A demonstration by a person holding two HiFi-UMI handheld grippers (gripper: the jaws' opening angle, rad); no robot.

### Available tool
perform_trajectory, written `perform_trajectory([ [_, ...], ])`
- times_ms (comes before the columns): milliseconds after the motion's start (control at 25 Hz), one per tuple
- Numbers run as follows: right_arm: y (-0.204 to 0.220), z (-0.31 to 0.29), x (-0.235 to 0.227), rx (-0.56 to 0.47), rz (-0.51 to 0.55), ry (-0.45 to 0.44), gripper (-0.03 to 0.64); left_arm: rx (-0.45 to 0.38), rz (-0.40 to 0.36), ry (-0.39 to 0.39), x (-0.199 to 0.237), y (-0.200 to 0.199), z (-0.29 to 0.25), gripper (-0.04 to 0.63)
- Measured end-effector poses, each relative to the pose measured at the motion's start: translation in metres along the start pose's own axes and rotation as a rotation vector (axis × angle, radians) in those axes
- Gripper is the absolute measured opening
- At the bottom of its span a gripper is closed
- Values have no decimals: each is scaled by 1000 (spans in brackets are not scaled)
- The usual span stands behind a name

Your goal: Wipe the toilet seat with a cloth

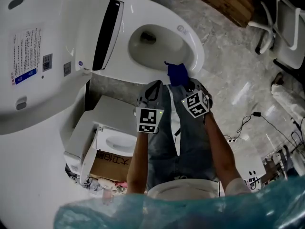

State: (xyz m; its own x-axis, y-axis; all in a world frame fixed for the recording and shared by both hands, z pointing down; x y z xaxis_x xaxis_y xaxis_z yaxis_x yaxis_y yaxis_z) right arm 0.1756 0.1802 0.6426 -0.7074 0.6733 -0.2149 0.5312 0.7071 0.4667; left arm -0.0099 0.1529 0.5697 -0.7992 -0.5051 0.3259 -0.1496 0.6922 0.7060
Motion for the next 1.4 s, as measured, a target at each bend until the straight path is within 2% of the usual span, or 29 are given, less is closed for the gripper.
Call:
perform_trajectory([
  [440,12,13,-29,-8,-52,65,18,28,-51,79,-20,-16,-25,11],
  [1400,8,26,-94,-47,-123,213,18,37,-86,142,-39,-40,-59,11],
])
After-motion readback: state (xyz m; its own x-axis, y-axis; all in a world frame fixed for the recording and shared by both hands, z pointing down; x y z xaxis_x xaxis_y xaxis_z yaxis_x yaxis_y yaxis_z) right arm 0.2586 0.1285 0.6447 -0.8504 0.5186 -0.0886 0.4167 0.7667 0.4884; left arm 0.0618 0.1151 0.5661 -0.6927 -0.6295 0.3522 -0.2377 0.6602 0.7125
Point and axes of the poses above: the fingertips, and each gripper's own axes: z backward along the fingers, x to its left, y out of its underside, the point moved 10 cm from there along z, backward along the fingers, and after that the axes turned 7 degrees about -x, right-handed, at the moved point
